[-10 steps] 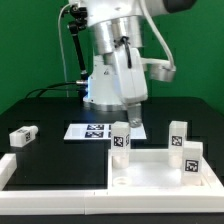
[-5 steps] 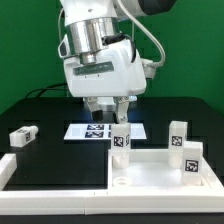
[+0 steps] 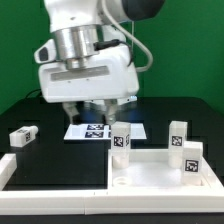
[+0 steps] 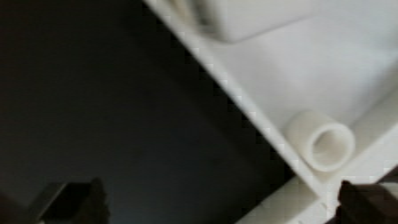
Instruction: Assemble square table
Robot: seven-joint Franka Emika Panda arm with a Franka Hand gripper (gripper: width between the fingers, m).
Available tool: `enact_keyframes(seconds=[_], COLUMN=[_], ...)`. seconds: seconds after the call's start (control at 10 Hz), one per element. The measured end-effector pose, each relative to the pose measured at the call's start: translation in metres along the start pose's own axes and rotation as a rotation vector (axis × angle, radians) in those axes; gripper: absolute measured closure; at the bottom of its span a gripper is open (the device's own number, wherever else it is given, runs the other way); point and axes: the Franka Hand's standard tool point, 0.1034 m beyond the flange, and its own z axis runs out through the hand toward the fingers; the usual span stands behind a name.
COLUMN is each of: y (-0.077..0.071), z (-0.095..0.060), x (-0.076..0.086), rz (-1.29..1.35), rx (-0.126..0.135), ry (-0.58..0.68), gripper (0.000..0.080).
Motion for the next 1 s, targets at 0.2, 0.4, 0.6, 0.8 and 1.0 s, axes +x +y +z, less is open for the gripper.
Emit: enact_keyframes(seconds=[0.2,0.4,0.6,0.8,1.0], y=[0.058,0.082,0.078,0.079,0.113], z=[-0.007,-0.008,-0.006,-0.004,0.001], x=[0.004,0.008,0.004,0.001,-0.011], rz=[-0.093,-0.084,-0.087,-0.081,0.000], rx=[-0.016,-0.022,-0.009,0.004,0.057], ry=[0.003,0.005,-0.025,-0.057,-0.257], gripper=[0.0151,0.0151,0.0151,0.0151,0.0151])
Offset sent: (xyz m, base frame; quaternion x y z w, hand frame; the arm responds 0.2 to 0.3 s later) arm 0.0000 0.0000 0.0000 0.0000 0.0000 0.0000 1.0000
